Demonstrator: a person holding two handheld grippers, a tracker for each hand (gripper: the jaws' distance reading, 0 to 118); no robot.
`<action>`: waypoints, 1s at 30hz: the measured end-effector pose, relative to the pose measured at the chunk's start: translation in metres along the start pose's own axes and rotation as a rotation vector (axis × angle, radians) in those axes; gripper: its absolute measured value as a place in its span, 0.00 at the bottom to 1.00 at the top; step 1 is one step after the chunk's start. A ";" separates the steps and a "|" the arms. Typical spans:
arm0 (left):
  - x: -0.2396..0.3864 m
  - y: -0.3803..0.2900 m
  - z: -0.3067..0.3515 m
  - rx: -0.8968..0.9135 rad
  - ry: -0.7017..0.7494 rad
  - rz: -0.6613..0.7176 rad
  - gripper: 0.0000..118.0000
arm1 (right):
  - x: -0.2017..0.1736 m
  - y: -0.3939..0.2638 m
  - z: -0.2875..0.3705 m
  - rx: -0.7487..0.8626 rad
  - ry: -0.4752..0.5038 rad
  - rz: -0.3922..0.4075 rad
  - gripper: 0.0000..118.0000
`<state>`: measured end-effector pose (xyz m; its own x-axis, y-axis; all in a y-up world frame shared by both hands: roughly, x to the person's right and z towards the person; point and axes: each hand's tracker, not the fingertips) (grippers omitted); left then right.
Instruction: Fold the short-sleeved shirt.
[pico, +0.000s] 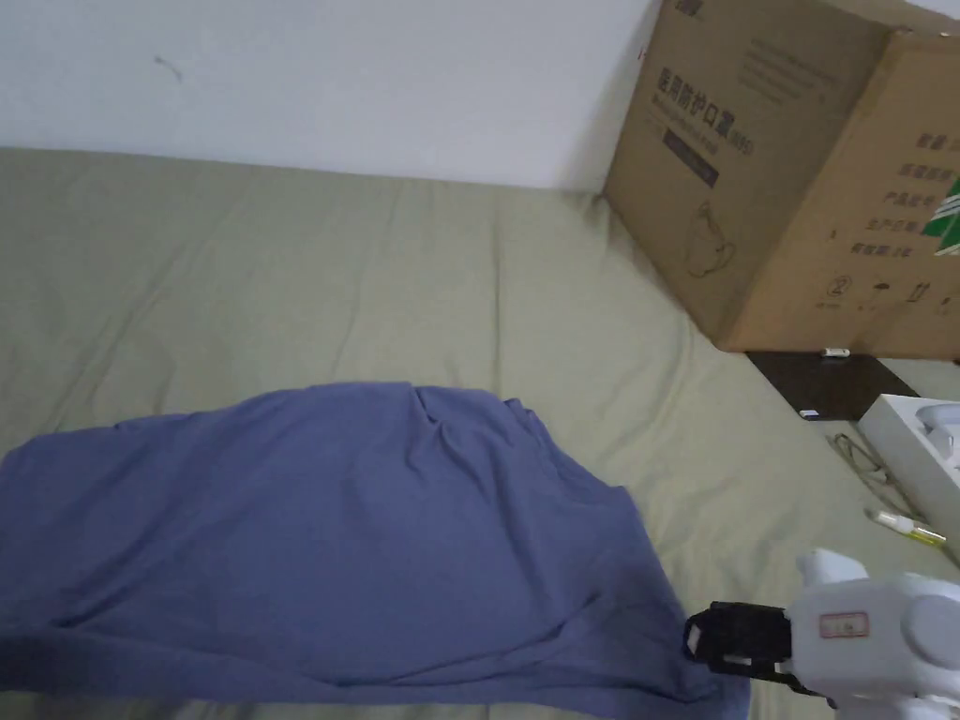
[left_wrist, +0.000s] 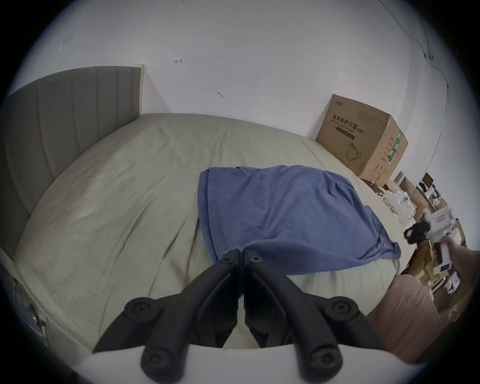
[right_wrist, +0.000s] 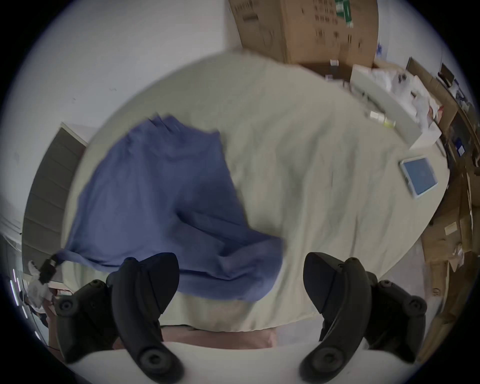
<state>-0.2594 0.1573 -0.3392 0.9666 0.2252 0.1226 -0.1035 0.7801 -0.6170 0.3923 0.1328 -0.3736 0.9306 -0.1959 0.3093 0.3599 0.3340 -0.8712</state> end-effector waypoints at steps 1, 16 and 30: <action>0.005 0.001 0.002 -0.001 -0.003 0.002 0.02 | -0.002 0.001 -0.011 -0.038 -0.026 0.029 0.86; 0.000 0.005 0.006 -0.065 0.046 -0.019 0.02 | -0.019 -0.025 -0.003 0.017 0.019 0.167 0.03; 0.034 0.155 0.081 0.206 0.037 -0.099 0.02 | -0.055 0.077 0.227 0.487 0.245 0.132 0.03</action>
<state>-0.2614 0.3338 -0.3675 0.9819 0.1236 0.1436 -0.0503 0.9009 -0.4310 0.3837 0.3782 -0.3712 0.9478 -0.3129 0.0608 0.2848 0.7459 -0.6021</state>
